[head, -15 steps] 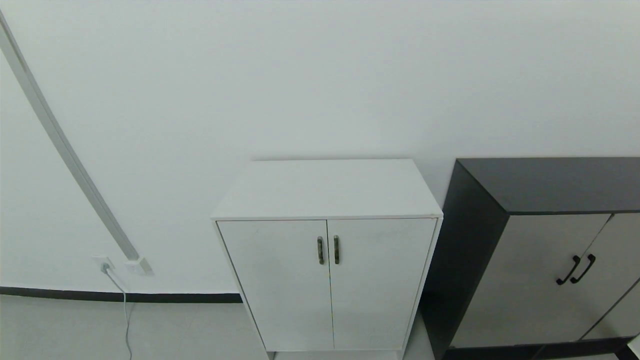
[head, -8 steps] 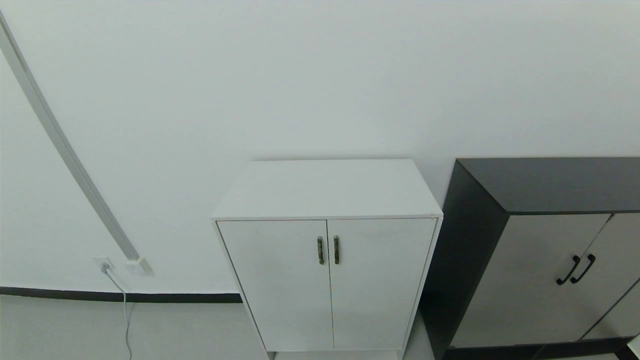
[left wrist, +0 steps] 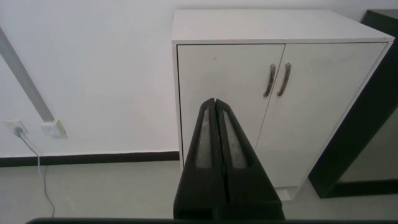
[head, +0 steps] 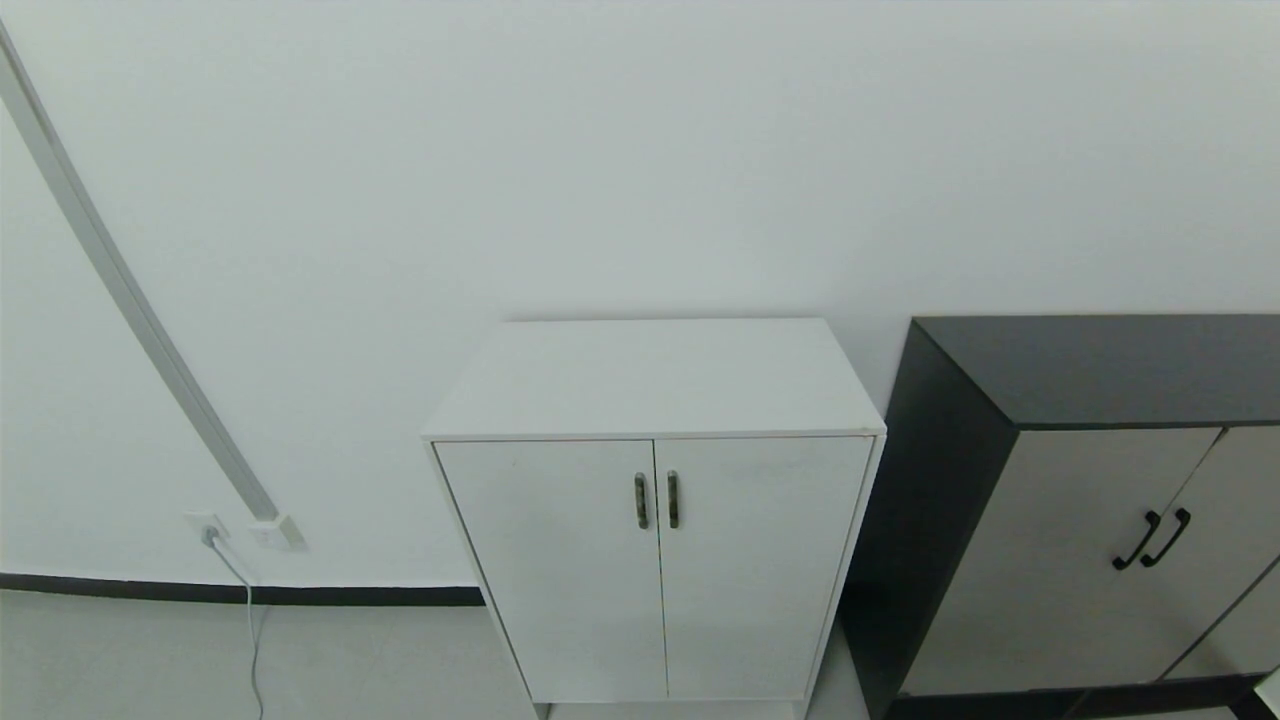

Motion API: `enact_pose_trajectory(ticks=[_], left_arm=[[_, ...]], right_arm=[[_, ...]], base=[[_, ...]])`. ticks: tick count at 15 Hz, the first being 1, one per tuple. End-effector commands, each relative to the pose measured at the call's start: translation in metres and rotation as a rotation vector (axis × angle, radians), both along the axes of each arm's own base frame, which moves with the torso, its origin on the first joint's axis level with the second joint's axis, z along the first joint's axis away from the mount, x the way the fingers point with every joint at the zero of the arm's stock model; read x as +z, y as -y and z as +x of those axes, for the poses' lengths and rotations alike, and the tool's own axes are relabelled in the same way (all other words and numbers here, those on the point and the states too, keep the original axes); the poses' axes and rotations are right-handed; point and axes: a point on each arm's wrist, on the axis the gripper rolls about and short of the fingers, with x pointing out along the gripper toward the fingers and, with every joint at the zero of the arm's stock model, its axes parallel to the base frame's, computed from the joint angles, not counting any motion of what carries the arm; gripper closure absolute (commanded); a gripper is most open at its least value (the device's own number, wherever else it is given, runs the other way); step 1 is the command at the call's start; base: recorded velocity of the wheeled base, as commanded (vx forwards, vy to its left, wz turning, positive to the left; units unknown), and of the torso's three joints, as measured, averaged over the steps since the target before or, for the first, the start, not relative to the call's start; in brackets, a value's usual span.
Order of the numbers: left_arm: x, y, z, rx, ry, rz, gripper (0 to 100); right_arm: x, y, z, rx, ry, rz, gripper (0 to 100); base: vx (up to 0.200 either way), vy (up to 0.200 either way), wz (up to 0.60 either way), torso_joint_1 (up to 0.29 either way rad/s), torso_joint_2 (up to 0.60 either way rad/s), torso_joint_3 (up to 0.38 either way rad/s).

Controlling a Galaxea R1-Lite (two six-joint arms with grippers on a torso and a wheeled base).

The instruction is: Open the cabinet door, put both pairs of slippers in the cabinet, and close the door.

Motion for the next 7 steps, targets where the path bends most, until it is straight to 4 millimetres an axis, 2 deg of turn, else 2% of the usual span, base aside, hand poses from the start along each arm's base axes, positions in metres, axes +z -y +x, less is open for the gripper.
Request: enact_pose_trajectory(ticks=[1,7], left_arm=[[-0.0001,0.0,0.0001,0.0,-0.001,-0.001,100],[-0.0001,0.0,0.0,0.0,0.0,-0.001,100]], right_arm=[[-0.0001,0.0001,-0.0003,-0.003,0.006,0.013,100],[-0.0001,0.0,-0.0003,-0.001,0.006,0.01,100]], base=[[0.0,0.0,0.0,0.0,0.0,0.0],[0.0,0.0,0.0,0.0,0.0,0.0]])
